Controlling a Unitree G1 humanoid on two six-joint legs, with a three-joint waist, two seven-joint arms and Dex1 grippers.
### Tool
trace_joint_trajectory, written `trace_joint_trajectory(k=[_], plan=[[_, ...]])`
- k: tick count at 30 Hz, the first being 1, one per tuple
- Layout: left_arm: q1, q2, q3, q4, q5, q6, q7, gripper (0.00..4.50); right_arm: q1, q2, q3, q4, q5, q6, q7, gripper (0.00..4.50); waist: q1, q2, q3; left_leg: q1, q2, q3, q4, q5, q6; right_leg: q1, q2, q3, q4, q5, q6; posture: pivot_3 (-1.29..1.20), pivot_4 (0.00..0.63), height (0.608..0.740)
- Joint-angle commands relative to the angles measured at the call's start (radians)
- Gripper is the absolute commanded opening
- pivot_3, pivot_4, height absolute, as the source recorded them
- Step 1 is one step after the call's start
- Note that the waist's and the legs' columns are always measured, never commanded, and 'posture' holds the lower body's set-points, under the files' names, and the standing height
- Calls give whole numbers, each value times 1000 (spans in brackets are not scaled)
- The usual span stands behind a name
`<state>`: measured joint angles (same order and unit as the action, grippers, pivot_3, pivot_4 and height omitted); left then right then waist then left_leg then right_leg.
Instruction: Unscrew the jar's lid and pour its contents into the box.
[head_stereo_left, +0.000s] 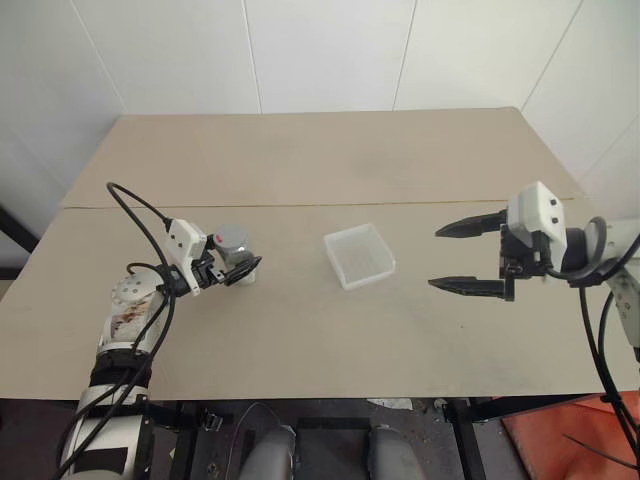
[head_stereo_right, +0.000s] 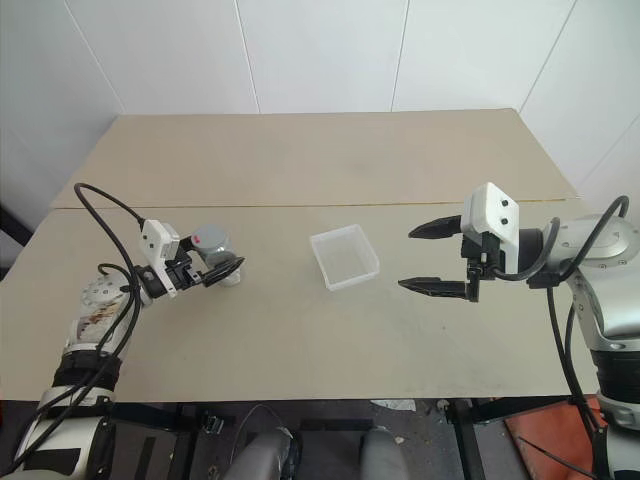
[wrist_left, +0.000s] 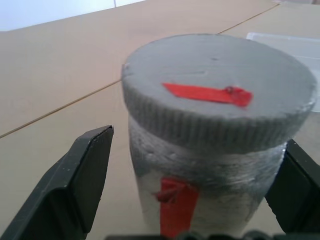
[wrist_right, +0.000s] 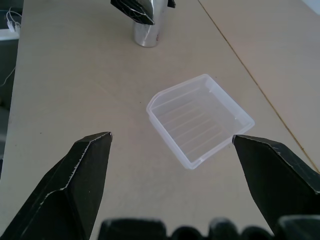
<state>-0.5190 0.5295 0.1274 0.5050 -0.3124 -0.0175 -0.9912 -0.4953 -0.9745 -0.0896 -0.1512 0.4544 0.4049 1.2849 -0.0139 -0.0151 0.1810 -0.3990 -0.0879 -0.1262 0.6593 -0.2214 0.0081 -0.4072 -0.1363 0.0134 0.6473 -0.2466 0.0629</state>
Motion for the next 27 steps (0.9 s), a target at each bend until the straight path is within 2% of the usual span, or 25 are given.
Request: trace_joint_trajectory(k=[1,5,10,14,17,19,22,27], plan=[[-27,6,-2,27,9,-44,-25,4482,-3,-26,-46,-38,25,6,-2,4500,1,0,0,0,0,0,0,0,0,0,0,0,0,0,0,0,150,740],[-44,-12,8,63,-5,-66,-33,3594,0,-34,-47,-43,26,7,-3,4500,1,0,0,0,0,0,0,0,0,0,0,0,0,0,0,0,150,740],[-57,-31,13,88,-3,-104,-24,1990,0,-39,-43,-48,21,9,-5,4500,0,0,0,0,0,0,0,0,0,0,0,0,0,0,0,0,150,740],[-53,-32,15,85,-2,-118,-12,1933,-1,-33,-36,-52,20,11,-10,4500,0,0,0,0,0,0,0,0,0,0,0,0,0,0,0,0,150,740],[-26,-18,8,-10,-6,-75,2,1933,-11,-12,-30,-61,34,23,-24,4500,0,0,0,0,0,0,0,0,0,0,0,0,0,0,0,0,150,740],[-3,19,-3,-137,-12,12,5,1933,-33,20,-21,-68,48,38,-48,4500,-4,0,0,-1,0,0,0,0,0,0,0,0,0,0,0,0,150,740],[20,82,-2,-341,-98,206,-34,1933,-75,92,-10,-86,94,74,-86,4500,-9,-1,0,-1,1,0,0,0,0,-1,1,1,1,0,0,0,150,740],[-13,139,-16,-500,-230,395,-120,1933,-187,243,49,-116,147,178,-195,4500,-7,0,0,-1,1,0,0,0,0,-1,1,1,1,0,0,0,150,740]])
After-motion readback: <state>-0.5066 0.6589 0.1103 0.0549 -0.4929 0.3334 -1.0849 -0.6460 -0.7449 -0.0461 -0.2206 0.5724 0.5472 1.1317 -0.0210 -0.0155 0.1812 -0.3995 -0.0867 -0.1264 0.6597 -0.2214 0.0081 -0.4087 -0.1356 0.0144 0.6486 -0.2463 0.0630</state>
